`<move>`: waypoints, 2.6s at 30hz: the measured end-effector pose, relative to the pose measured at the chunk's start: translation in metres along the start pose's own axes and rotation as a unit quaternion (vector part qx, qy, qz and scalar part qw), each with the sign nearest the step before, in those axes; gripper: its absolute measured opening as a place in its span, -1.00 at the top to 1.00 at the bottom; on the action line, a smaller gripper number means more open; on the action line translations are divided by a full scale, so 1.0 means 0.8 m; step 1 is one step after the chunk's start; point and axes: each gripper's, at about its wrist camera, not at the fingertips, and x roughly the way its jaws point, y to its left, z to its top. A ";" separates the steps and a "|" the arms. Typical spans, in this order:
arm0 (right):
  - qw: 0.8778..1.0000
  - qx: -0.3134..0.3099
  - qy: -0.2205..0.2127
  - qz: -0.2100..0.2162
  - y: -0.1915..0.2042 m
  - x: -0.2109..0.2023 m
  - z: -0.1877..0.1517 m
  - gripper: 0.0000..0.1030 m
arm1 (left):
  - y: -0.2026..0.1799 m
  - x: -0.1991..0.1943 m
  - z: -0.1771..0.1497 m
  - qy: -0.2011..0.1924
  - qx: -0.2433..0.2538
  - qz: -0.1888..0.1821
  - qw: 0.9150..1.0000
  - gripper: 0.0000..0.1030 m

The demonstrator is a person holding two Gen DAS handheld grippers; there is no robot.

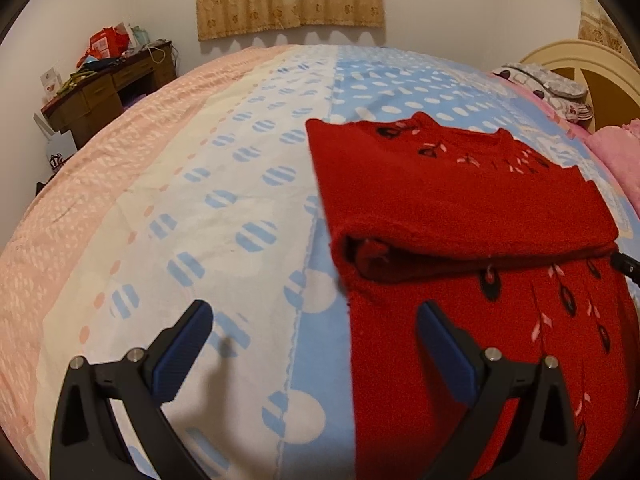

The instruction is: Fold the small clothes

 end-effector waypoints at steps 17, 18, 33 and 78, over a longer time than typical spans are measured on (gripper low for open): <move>0.999 -0.036 0.014 0.014 0.018 -0.044 -0.058 0.16 | -0.012 -0.044 -0.037 0.006 0.000 -0.048 0.999 -1.00; 0.999 -0.036 0.016 0.015 0.019 -0.046 -0.062 0.16 | -0.013 -0.047 -0.040 0.007 0.002 -0.051 0.999 -1.00; 0.998 -0.042 0.036 0.019 0.027 -0.085 -0.123 0.14 | -0.030 -0.091 -0.098 0.021 0.044 -0.074 0.996 -1.00; 0.999 -0.021 0.033 0.008 -0.013 -0.190 -0.237 0.12 | -0.016 -0.147 -0.220 0.124 -0.002 -0.166 0.978 0.66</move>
